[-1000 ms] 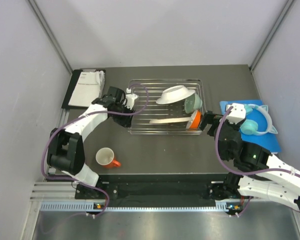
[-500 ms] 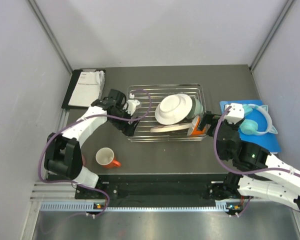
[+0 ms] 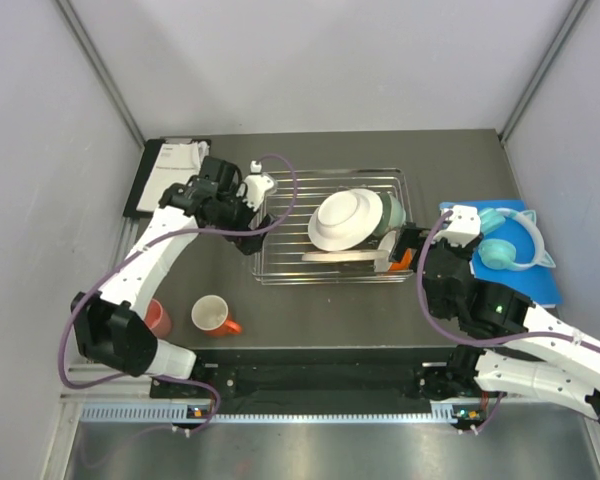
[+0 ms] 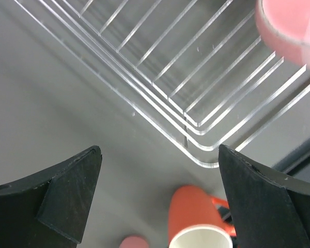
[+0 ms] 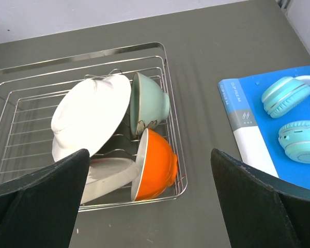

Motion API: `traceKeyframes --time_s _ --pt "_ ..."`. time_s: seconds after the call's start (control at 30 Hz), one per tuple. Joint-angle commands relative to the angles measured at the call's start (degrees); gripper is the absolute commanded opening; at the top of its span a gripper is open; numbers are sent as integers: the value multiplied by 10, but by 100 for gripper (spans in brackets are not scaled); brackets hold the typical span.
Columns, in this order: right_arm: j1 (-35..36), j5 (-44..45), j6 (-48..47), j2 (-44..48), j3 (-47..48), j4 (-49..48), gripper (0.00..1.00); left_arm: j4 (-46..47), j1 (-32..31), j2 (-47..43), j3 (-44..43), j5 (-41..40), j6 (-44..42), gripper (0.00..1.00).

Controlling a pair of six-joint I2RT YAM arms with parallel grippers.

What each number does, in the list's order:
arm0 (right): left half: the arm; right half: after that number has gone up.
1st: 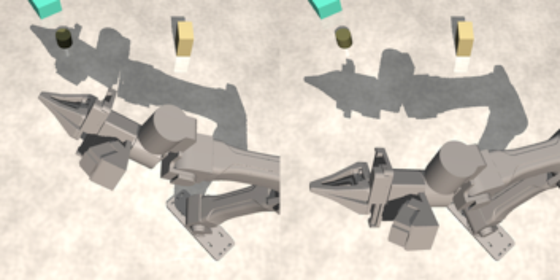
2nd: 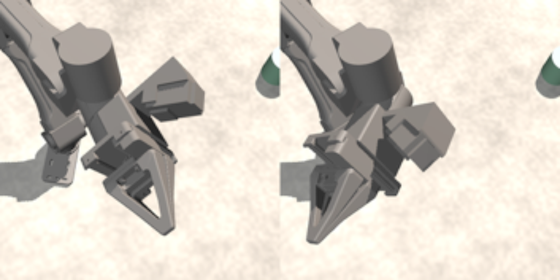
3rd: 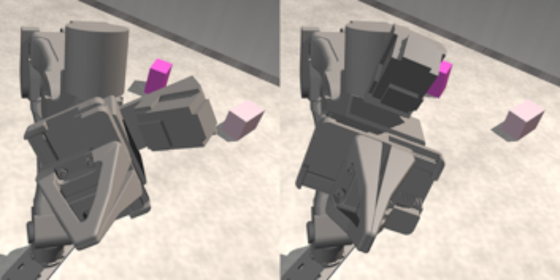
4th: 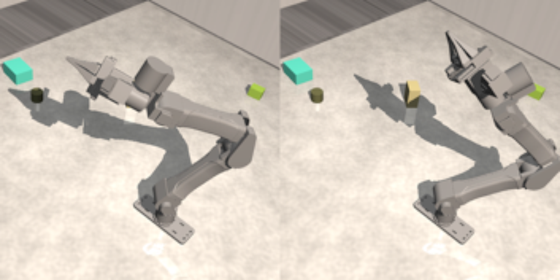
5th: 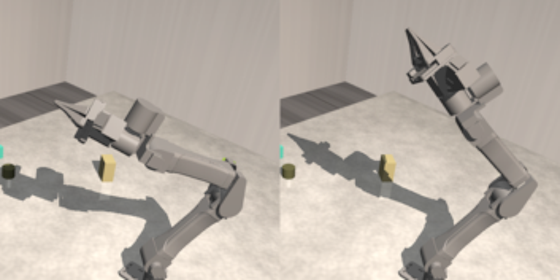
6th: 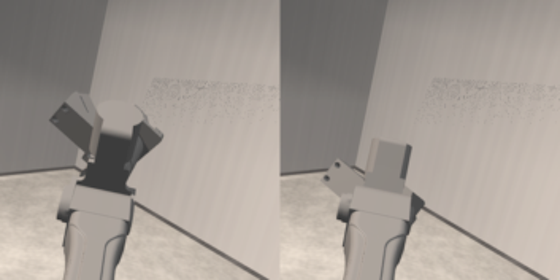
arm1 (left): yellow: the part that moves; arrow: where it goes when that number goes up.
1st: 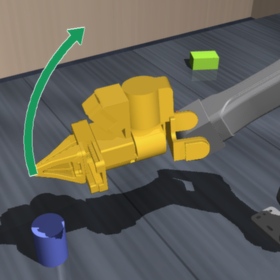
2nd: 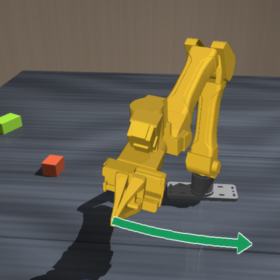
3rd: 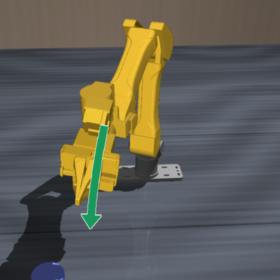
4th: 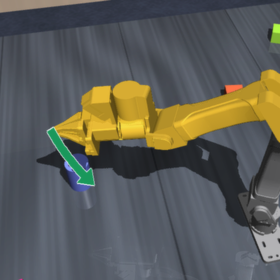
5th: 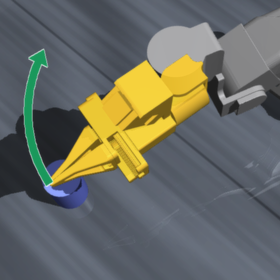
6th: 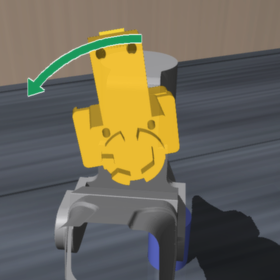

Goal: Load the mixed dishes into the dish rack

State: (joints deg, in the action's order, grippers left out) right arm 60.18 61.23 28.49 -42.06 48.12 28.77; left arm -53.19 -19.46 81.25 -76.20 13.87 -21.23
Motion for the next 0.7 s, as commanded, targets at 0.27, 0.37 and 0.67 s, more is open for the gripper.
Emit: traceKeyframes --time_s 0.27,0.37,0.67 --pt "-25 -9 -30 -24 1 -41 100 -163 6 -109 -15 -18 -159 99" --pt "-76 -67 -26 -68 14 -50 100 -109 6 -109 -2 -5 -130 99" --pt "-241 -290 -24 -224 78 -92 100 72 -11 -7 -24 26 -94 99"
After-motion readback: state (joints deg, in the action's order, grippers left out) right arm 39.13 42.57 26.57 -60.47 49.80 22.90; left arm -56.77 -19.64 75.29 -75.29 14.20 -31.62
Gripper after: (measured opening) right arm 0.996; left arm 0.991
